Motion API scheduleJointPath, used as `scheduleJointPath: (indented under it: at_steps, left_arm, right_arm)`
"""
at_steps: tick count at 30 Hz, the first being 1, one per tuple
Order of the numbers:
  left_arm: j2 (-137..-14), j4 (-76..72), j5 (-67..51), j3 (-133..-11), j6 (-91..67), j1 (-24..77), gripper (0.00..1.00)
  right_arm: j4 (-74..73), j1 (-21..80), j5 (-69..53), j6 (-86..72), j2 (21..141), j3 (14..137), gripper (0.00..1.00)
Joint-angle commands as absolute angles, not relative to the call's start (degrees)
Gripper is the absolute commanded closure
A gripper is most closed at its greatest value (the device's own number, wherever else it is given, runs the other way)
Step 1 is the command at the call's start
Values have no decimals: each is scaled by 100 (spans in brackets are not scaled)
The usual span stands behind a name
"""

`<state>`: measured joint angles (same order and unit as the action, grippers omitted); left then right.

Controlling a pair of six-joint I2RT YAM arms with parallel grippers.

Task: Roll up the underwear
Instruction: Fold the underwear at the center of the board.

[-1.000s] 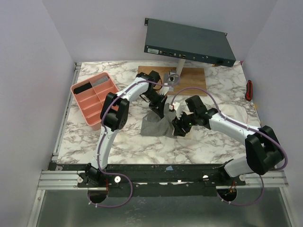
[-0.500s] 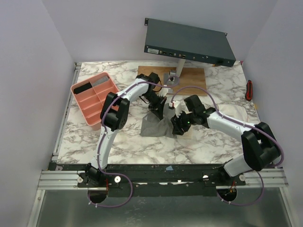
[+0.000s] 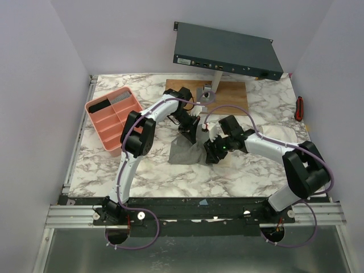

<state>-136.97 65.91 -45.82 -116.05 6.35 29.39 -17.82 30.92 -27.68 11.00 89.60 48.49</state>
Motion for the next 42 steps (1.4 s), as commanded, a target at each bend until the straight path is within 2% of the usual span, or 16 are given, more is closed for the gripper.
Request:
scheduleJointPath:
  at_steps: [1, 13, 22, 28, 36, 42]
  left_arm:
    - [-13430, 6576, -4692, -11661, 624, 2971, 100]
    - [-13446, 6605, -4727, -11699, 615, 2979, 100]
    - [-13430, 6615, -4727, -11663, 649, 2979, 100]
    - [-13340, 6709, -4627, -11645, 800, 2979, 100]
    - [-13085, 7012, -4468, -11687, 1280, 2979, 100]
    - [-12951, 7315, -4367, -11878, 1665, 2988, 100]
  right_arm:
    - [-1588, 3128, -2743, 955, 9159, 4838, 48]
    - [-1576, 3221, -2253, 824, 9264, 4853, 59]
    - [-1731, 3220, -2053, 837, 9152, 4949, 86]
    - [-2254, 3226, -1896, 1100, 8911, 5304, 99]
    - [-3293, 3212, -1741, 1624, 8466, 5665, 99]
    - [-3957, 3200, -1191, 2052, 7909, 5621, 99]
